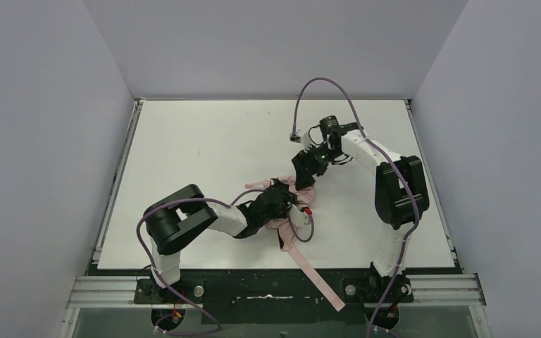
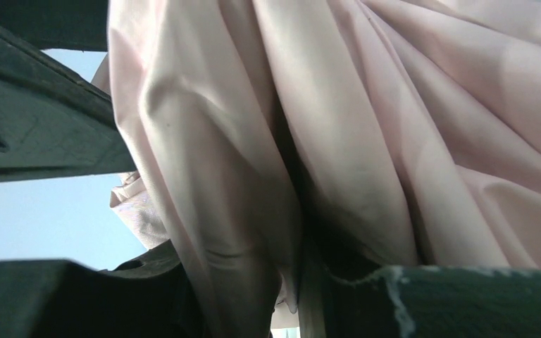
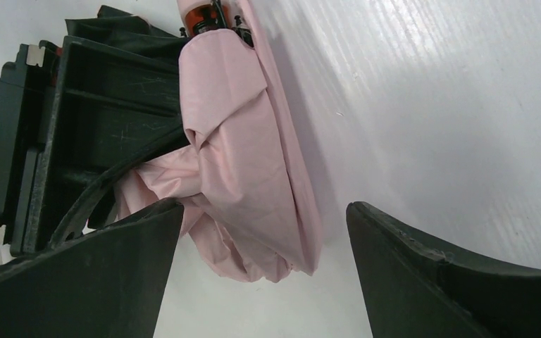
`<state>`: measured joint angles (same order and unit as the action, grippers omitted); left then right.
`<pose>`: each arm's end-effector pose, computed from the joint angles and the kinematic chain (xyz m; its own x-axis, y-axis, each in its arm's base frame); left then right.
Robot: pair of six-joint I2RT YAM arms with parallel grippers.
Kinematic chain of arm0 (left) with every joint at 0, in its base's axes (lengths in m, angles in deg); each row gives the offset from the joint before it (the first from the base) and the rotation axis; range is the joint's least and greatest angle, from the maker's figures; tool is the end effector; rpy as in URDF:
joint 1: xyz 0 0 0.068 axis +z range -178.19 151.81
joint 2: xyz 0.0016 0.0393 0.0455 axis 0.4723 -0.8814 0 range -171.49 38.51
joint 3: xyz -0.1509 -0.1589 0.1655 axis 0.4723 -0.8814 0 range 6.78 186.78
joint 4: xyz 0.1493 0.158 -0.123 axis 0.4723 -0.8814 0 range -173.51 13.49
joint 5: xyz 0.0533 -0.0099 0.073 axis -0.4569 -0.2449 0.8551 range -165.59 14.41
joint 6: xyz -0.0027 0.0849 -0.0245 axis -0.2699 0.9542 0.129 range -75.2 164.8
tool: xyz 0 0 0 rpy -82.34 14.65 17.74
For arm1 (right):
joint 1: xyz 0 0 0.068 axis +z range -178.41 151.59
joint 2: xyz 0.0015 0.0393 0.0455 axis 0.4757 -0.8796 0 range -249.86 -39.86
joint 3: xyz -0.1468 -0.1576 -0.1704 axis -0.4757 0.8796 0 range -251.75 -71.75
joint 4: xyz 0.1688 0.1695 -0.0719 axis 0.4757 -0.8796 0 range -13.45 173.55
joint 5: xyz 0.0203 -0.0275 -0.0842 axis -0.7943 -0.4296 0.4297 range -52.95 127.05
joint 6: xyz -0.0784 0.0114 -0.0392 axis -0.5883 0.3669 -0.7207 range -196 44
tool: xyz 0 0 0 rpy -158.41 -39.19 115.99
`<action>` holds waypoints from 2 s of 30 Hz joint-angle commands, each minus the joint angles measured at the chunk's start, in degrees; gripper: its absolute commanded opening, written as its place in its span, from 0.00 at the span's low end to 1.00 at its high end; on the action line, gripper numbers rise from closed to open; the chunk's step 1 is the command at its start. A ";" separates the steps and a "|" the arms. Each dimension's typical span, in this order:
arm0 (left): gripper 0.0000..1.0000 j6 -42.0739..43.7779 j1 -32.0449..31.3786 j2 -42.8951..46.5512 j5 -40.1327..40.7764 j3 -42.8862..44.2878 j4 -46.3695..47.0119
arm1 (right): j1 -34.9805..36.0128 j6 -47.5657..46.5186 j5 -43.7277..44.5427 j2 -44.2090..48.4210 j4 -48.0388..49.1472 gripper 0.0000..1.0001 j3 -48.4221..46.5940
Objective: Put away the umbrella
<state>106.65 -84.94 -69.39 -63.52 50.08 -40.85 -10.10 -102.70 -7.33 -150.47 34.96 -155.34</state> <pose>0.2262 -0.3152 0.1092 0.5075 0.7986 -0.3237 0.5724 -0.0316 0.8194 0.3438 0.1716 0.1841 -0.6465 -0.5522 -0.5264 -0.7612 0.4206 0.4936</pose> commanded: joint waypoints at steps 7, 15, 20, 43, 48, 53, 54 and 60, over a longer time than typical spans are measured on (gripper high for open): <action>0.00 -0.03 -0.98 -2.82 -0.39 -0.71 -4.95 | 4.04 -3.45 0.90 -5.11 -5.31 0.88 -1.99; 0.00 -1.17 -0.95 -2.42 0.41 -0.42 -4.66 | 4.98 -2.04 5.72 -9.27 -5.65 0.67 -1.65; 0.18 -3.51 -0.88 -0.26 1.84 -0.82 -2.73 | 4.89 -0.28 9.46 -10.24 -5.06 0.35 -1.59; 0.70 -76.61 16.35 41.54 -7.38 -2.50 -33.09 | 4.45 3.90 15.15 -2.10 11.92 0.13 7.60; 0.70 -93.56 22.22 38.02 -14.94 -5.53 -31.62 | 5.62 3.88 16.38 -1.90 12.79 0.14 7.60; 0.68 -100.69 25.07 29.30 -22.42 -4.40 -26.95 | 6.52 3.43 17.22 -0.99 13.29 0.14 8.13; 0.67 -101.27 25.25 27.78 -23.18 -4.30 -25.98 | 6.68 3.39 17.61 -0.91 13.54 0.15 8.34; 0.51 -102.79 26.47 20.78 -27.40 -3.15 -24.06 | 7.21 3.46 18.27 -0.23 13.95 0.16 8.71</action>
<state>7.75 -59.30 -46.59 -84.87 44.99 -69.64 -3.33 -97.60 3.67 -151.80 44.99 -147.71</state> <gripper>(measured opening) 0.544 0.381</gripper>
